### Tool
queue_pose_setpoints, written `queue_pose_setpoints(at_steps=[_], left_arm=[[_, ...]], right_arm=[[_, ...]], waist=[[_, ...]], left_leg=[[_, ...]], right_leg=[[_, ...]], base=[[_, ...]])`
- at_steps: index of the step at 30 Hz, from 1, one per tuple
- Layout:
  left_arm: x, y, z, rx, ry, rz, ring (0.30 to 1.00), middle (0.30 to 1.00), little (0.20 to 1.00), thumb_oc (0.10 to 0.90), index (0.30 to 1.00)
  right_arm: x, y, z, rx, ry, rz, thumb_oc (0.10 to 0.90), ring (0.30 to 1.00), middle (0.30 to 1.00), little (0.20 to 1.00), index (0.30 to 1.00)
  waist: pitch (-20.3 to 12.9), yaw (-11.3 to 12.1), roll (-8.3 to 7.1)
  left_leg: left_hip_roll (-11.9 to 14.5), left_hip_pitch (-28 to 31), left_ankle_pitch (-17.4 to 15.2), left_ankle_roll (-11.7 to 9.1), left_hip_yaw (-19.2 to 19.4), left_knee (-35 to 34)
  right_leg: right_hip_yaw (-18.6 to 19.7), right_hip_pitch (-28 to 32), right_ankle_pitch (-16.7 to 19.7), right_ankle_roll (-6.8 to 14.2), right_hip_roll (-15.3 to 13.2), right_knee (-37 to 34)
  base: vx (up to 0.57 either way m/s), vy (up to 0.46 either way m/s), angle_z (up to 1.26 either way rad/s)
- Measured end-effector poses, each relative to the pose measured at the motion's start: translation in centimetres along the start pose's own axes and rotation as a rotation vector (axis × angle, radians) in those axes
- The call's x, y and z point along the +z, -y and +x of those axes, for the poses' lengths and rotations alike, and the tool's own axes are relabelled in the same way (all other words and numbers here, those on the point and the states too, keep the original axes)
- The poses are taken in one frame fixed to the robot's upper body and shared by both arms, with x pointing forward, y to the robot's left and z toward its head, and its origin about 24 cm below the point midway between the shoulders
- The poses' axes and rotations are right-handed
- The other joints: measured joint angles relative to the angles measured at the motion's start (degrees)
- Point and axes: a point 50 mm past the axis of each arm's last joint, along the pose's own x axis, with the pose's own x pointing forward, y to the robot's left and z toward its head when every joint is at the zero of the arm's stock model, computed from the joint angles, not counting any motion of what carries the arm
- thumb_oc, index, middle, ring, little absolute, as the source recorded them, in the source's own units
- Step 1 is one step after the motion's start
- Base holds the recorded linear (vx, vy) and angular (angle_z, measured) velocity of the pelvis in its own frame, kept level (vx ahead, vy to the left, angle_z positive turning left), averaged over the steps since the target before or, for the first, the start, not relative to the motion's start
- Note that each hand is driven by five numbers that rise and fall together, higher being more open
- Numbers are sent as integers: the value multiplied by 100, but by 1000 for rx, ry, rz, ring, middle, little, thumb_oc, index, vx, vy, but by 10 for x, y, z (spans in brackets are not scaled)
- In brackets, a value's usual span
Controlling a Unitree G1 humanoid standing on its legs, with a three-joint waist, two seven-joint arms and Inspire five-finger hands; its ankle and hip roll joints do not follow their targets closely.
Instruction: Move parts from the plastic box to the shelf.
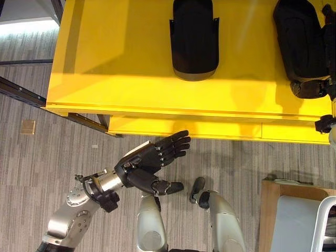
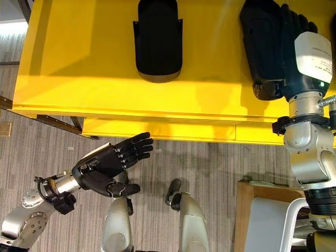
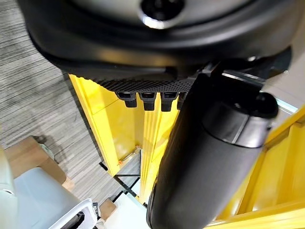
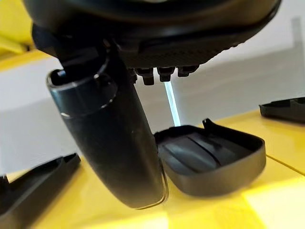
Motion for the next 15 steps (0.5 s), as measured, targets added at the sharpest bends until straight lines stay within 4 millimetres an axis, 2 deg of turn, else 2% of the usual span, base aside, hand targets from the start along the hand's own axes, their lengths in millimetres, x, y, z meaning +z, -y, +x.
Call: queue_pose_setpoints(at_steps=[6,9,12,15], left_arm=[[1,-2,5,-10,-32,27,1000,1000,1000,900,1000],[1,-8,16,-13,-24,27,1000,1000,1000,900,1000],[-5,-24,40,5,-67,42,1000,1000,1000,900,1000],[-21,-27,58,31,-157,55,1000,1000,1000,900,1000]], right_arm=[[-4,-9,-3,56,-32,16,900,1000,1000,1000,1000],[-5,-17,0,91,-52,18,900,1000,1000,1000,1000],[-1,-31,4,155,-62,53,900,1000,1000,1000,1000],[9,-43,3,181,-51,109,900,1000,1000,1000,1000]], waist=[[-1,-27,-60],[-3,-19,-173],[-5,-30,-454],[-22,-187,-725]], left_leg=[[-2,36,4,5,-23,25],[10,11,3,4,-48,93],[104,-48,-17,-23,-98,132],[203,-118,-21,-28,-99,201]], right_leg=[[-38,103,28,21,2,-57],[-39,103,34,13,25,-48],[-45,85,48,-8,122,-72],[-48,51,49,-11,215,-79]], base=[[20,-27,2],[5,-81,1],[13,-45,-4],[13,-5,-2]])
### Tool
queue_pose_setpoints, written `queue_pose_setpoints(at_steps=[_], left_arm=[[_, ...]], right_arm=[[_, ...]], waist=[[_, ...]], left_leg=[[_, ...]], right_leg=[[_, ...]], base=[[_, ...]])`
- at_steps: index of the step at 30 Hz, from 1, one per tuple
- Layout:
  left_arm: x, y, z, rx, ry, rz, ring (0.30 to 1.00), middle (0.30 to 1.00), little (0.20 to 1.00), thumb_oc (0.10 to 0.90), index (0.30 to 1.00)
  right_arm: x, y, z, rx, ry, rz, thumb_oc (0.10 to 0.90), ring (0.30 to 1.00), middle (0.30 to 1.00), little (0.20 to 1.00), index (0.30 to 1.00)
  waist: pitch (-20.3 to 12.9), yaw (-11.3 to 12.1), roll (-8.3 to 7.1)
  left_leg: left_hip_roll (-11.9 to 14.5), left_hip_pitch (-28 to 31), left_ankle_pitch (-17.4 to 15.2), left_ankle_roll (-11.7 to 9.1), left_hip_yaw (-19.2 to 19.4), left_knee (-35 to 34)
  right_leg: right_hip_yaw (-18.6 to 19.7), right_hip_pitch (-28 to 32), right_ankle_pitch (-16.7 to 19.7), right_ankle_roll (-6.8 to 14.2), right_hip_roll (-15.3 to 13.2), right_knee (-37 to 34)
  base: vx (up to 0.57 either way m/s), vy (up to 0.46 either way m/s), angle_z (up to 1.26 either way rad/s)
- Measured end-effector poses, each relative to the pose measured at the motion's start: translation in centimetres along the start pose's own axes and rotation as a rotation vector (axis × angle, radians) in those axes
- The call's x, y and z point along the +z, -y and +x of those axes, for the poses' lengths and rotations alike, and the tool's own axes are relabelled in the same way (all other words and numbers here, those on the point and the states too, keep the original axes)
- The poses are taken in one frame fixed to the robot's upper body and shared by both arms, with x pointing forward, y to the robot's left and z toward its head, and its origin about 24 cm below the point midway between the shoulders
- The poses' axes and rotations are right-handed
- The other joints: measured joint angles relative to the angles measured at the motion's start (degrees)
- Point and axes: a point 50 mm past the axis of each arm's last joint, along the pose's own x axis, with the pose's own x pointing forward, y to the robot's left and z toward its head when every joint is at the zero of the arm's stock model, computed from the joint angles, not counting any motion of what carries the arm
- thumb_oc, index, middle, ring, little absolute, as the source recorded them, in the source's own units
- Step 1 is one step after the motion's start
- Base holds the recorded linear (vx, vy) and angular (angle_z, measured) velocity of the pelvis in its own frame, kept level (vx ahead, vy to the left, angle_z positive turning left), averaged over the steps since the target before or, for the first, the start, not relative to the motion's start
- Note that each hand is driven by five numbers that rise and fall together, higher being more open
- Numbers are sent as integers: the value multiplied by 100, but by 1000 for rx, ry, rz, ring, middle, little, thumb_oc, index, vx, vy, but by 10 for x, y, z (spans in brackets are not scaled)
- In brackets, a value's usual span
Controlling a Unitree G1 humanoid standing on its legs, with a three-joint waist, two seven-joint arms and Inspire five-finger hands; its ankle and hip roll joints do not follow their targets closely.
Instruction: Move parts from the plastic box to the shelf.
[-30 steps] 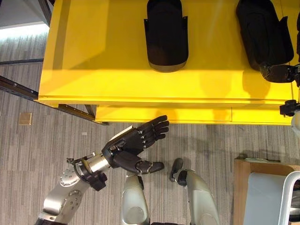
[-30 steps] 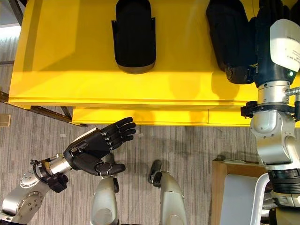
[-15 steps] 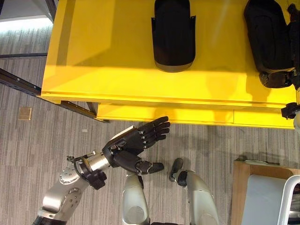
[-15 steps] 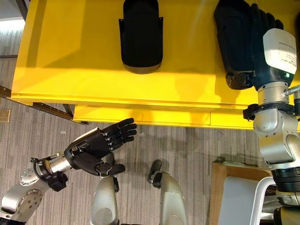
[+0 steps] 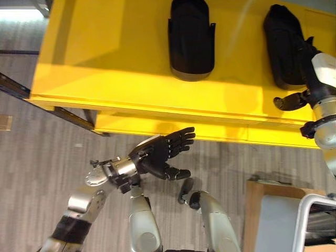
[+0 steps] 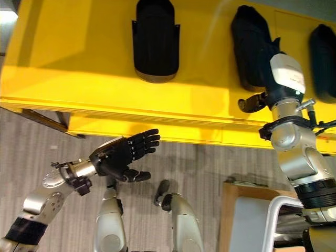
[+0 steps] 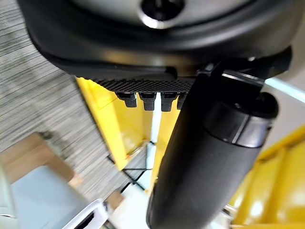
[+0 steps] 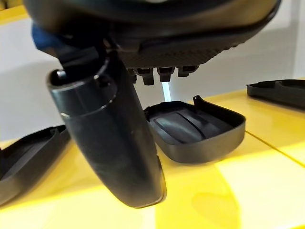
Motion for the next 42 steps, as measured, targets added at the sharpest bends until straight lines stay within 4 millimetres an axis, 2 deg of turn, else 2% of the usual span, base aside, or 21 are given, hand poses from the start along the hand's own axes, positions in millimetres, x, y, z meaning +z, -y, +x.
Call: queue_pose_setpoints(at_steps=[1,4,7,12,16,32,37,42], left_arm=[[-8,5,10,7,-22,-16,1000,1000,1000,900,1000],[-15,12,25,22,-34,-37,1000,1000,1000,900,1000],[-10,15,42,75,-3,-30,1000,1000,1000,900,1000],[4,12,53,110,27,-7,1000,1000,1000,900,1000],[2,15,58,139,21,-11,1000,1000,1000,900,1000],[-6,16,62,164,-35,-33,1000,1000,1000,900,1000],[-25,7,57,244,-129,-53,1000,1000,1000,900,1000],[-58,-2,40,355,-242,-128,1000,1000,1000,900,1000]], right_arm=[[2,-6,0,10,-2,18,900,1000,1000,1000,1000],[3,-17,-1,47,-19,28,900,1000,1000,1000,1000],[11,-32,-1,102,-16,46,900,1000,1000,1000,1000],[7,-38,0,136,-48,52,900,1000,1000,1000,1000],[11,-47,0,169,-47,99,900,1000,1000,1000,1000],[18,-40,5,114,-15,51,900,1000,1000,1000,1000],[17,-39,5,83,-38,52,900,1000,1000,1000,1000],[17,-38,5,76,-48,56,900,1000,1000,1000,1000]], waist=[[2,-126,-32],[6,-281,-43],[7,-449,-50],[8,-471,-51],[5,-460,-66],[3,-471,-88],[2,-484,-87],[2,-573,-84]], left_leg=[[8,-15,-1,-1,3,-3],[10,-16,-17,-22,31,1],[60,34,-28,-37,107,9],[95,60,-40,-53,109,12],[97,76,-51,-68,160,58],[92,39,-63,-81,171,113],[86,46,-65,-83,219,110],[75,46,-62,-80,284,102]], right_leg=[[1,0,0,0,2,-4],[19,-1,4,-5,3,3],[64,2,22,-30,47,14],[82,4,30,-44,82,35],[138,3,40,-48,83,32],[181,-33,30,-28,74,99],[244,-92,14,-2,68,141],[295,-162,17,-7,59,205]], base=[[25,9,-5],[17,-1,-5],[10,0,-11],[1,2,-2],[1,19,-3],[11,21,0],[-8,50,-4],[-11,37,-5]])
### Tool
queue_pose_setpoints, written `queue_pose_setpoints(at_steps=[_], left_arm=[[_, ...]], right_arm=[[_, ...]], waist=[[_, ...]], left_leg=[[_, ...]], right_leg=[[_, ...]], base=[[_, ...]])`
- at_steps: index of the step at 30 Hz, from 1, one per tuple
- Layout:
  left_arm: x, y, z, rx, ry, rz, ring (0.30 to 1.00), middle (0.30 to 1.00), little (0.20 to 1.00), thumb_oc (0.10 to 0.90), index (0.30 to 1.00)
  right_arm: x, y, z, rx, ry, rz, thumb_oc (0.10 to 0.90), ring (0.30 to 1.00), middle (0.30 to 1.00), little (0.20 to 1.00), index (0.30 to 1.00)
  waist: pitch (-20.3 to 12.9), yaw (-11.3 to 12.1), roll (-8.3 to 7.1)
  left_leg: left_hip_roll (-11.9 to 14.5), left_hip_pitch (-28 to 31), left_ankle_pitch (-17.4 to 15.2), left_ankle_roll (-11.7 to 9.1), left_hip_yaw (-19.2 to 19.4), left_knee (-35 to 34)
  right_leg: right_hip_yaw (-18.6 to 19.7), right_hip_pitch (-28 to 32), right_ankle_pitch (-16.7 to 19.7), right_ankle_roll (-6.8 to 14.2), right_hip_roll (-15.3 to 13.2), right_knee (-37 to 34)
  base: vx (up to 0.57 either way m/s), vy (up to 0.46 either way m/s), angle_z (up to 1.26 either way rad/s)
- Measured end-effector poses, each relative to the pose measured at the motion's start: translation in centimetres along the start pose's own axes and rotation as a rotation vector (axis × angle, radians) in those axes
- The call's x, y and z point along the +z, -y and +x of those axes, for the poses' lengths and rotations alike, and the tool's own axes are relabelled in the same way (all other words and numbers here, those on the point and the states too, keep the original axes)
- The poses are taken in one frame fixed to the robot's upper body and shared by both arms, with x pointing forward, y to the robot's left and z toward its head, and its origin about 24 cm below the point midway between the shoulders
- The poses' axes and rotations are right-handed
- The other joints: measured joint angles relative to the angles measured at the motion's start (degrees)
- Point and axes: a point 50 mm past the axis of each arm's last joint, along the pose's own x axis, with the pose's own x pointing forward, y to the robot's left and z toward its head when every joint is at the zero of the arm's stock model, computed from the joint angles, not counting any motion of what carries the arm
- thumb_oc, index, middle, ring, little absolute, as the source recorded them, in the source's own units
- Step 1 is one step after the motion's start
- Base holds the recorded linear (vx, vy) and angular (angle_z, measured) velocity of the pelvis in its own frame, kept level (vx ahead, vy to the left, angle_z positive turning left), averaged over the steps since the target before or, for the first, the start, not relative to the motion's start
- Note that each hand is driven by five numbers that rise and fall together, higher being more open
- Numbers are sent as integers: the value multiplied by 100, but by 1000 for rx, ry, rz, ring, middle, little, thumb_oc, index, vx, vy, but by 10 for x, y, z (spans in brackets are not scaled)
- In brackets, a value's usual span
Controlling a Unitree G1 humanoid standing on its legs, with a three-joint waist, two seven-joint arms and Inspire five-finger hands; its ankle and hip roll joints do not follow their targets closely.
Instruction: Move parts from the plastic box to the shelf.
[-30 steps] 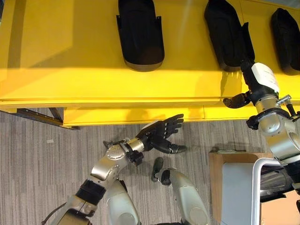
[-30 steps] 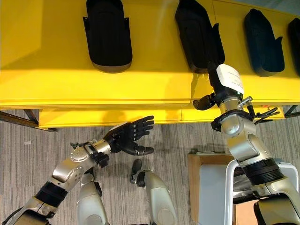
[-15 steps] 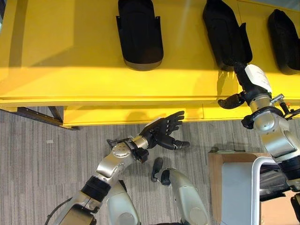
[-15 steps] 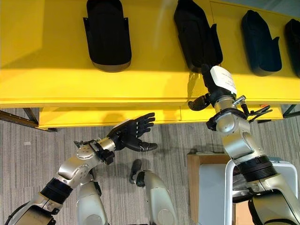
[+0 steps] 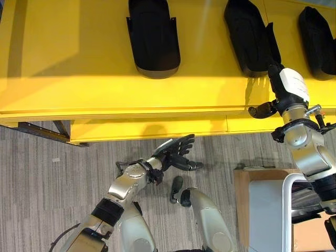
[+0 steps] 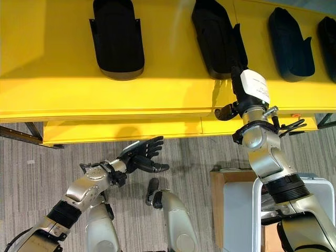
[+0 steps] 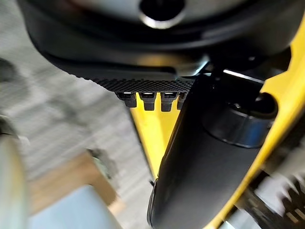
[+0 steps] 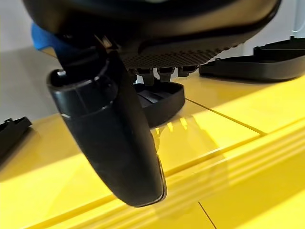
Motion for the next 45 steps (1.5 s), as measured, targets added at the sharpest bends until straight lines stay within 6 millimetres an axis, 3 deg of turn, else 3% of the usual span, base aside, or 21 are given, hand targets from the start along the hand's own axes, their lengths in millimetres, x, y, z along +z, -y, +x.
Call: queue_pose_setpoints(at_steps=[6,9,13,18,27,33,37,42,45], left_arm=[[-54,-28,-19,161,-152,-140,1000,1000,1000,900,1000],[-68,-35,-32,193,-149,-173,1000,1000,1000,900,1000],[-55,-29,-29,137,-70,-151,1000,1000,1000,900,1000],[-47,-24,-26,104,-28,-147,1000,1000,1000,900,1000],[-48,-18,-23,74,-8,-161,1000,1000,1000,900,1000],[-48,-17,-24,54,-5,-160,1000,1000,1000,900,1000],[-50,-16,-25,42,-10,-163,1000,1000,1000,900,1000],[-51,-13,-23,16,-17,-158,1000,1000,1000,900,1000],[-52,-10,-22,4,-22,-152,1000,1000,1000,900,1000]], right_arm=[[-5,18,0,-89,-20,7,900,1000,1000,1000,1000],[-2,31,-6,-156,9,5,900,1000,1000,1000,1000],[-3,37,-11,-209,21,-30,900,1000,1000,1000,1000],[-3,38,-12,-242,23,-30,900,1000,1000,1000,1000],[9,55,-18,-335,104,-51,900,1000,1000,1000,1000],[13,55,-18,-323,138,-63,900,1000,1000,1000,1000],[23,58,-14,-303,179,-77,900,1000,1000,1000,1000],[49,53,0,-222,262,-101,900,1000,1000,1000,1000],[51,48,5,-177,259,-105,900,1000,1000,1000,1000]], waist=[[-1,-27,40],[-13,-6,140],[-55,8,331],[-99,-16,429],[-99,-21,478],[-99,42,478],[-99,129,478],[-99,165,478],[-99,247,478]], left_leg=[[-14,84,-1,-1,60,-50],[-17,88,-4,-1,87,-74],[-31,89,-5,-1,141,-103],[-27,90,-4,0,157,-121],[-83,123,3,9,200,-108],[-98,164,0,6,201,-138],[-95,180,0,6,190,-172],[-81,137,0,9,36,-207],[-77,118,0,9,1,-201]], right_leg=[[56,-2,-1,-3,-6,28],[53,-11,-22,-11,-23,7],[49,-15,-58,37,-49,1],[57,-37,-48,9,-49,12],[132,-63,-39,-16,-83,81],[137,-41,-43,-11,-93,95],[121,-41,-64,-7,-72,86],[14,-42,-97,-34,-47,102],[-9,-43,-117,-52,-40,120]], base=[[-16,38,-4],[-7,72,4],[0,39,4],[-2,34,-2],[3,12,-3],[0,-7,0],[-6,-43,1],[-8,-60,7],[6,-45,4]])
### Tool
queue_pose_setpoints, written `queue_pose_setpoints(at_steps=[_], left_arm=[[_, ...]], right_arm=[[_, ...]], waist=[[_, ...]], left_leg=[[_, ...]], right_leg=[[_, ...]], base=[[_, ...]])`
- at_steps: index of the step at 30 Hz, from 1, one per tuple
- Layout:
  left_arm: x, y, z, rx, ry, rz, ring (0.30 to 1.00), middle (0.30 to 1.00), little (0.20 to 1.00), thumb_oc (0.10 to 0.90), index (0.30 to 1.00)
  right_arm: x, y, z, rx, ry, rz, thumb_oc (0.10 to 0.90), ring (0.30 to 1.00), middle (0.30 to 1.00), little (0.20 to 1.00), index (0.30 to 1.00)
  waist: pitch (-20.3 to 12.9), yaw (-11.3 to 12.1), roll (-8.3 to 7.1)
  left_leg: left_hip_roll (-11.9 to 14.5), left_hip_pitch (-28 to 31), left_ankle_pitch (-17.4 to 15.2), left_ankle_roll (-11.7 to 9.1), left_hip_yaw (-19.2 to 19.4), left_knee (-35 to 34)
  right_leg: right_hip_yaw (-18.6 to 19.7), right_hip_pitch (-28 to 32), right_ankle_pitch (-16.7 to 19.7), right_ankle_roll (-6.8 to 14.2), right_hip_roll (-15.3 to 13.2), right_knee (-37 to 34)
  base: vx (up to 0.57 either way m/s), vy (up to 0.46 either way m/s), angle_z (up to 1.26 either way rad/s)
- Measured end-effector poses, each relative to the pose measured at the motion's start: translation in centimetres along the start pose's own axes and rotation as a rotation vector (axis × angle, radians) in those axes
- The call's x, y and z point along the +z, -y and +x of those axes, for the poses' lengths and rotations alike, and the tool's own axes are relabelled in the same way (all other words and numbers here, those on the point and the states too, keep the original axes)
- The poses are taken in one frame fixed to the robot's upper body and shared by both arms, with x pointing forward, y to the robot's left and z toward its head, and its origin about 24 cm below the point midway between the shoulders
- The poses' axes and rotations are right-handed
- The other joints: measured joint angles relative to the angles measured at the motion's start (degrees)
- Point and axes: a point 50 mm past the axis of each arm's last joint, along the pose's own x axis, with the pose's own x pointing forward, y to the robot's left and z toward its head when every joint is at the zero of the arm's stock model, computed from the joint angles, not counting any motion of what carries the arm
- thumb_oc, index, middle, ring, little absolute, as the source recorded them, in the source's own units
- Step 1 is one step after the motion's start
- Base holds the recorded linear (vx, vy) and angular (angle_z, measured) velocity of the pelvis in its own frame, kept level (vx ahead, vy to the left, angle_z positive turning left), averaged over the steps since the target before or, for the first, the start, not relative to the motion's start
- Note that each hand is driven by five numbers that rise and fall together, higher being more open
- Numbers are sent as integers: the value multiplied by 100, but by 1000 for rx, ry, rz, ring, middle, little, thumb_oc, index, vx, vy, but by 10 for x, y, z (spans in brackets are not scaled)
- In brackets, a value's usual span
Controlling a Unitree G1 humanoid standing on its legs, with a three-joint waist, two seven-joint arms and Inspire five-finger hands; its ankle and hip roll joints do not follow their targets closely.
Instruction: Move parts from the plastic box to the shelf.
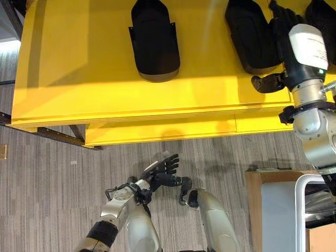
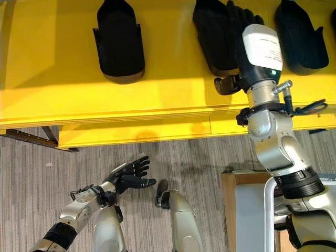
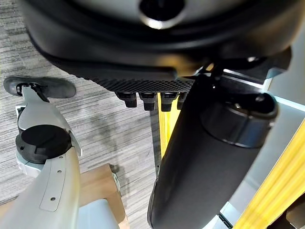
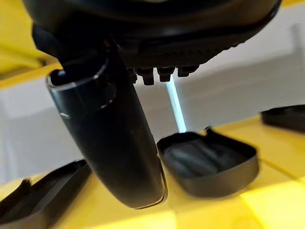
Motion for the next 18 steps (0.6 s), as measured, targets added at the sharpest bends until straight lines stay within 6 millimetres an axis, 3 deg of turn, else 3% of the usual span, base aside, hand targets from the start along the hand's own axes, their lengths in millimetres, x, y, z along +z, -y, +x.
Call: queue_pose_setpoints(at_steps=[6,11,18], left_arm=[[3,2,3,-13,-7,12,1000,1000,1000,900,1000],[5,4,5,-20,-20,20,1000,1000,1000,900,1000],[12,6,11,-33,-28,50,1000,1000,1000,900,1000]], right_arm=[[-13,-21,2,121,-100,32,900,1000,1000,1000,1000],[-22,-36,4,171,-175,51,900,1000,1000,1000,1000],[-26,-39,11,164,-232,60,900,1000,1000,1000,1000]], waist=[[2,209,-5],[8,220,-17],[40,217,-105]], left_leg=[[-27,-49,6,5,-132,8],[-14,-150,117,22,-222,10],[-13,-206,125,-25,-292,22]], right_leg=[[-20,1,-44,26,2,38],[-93,-14,-49,9,3,46],[-140,-19,-80,44,-6,4]], base=[[8,-56,4],[2,-56,10],[3,-30,5]])
